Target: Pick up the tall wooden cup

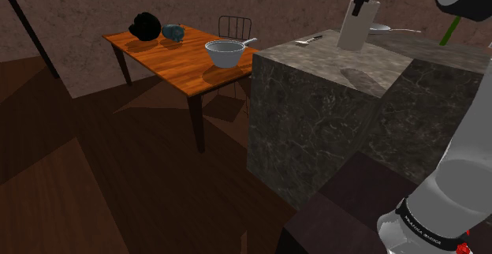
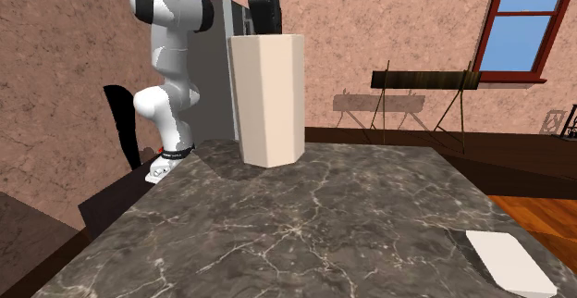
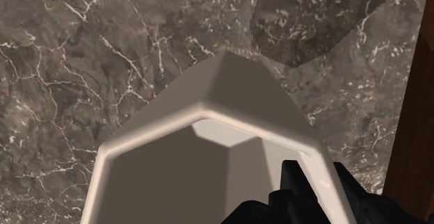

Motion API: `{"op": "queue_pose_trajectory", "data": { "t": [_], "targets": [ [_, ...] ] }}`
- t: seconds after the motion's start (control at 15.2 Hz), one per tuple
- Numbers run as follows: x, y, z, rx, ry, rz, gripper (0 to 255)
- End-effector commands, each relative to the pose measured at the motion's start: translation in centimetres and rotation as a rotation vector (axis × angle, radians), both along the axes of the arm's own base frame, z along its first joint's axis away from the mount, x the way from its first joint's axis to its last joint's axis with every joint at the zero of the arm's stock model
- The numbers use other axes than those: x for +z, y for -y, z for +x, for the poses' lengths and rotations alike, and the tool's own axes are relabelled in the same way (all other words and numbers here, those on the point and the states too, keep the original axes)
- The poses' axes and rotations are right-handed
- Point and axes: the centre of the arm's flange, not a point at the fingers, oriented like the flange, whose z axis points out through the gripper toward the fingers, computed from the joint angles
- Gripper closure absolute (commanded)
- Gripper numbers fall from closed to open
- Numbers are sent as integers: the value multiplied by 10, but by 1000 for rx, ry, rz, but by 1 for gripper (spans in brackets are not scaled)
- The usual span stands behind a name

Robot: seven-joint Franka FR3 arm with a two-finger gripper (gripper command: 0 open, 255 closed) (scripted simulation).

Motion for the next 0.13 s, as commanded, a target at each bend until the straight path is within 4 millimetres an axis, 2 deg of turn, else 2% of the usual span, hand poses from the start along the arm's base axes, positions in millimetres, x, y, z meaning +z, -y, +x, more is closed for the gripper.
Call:
{"op": "queue_pose_trajectory", "data": {
  "t": [0.0, 0.07],
  "targets": [
    [5, -1, 0, 0, 0, 0, 255],
    [5, -1, 0, 0, 0, 0, 255]
  ]
}}
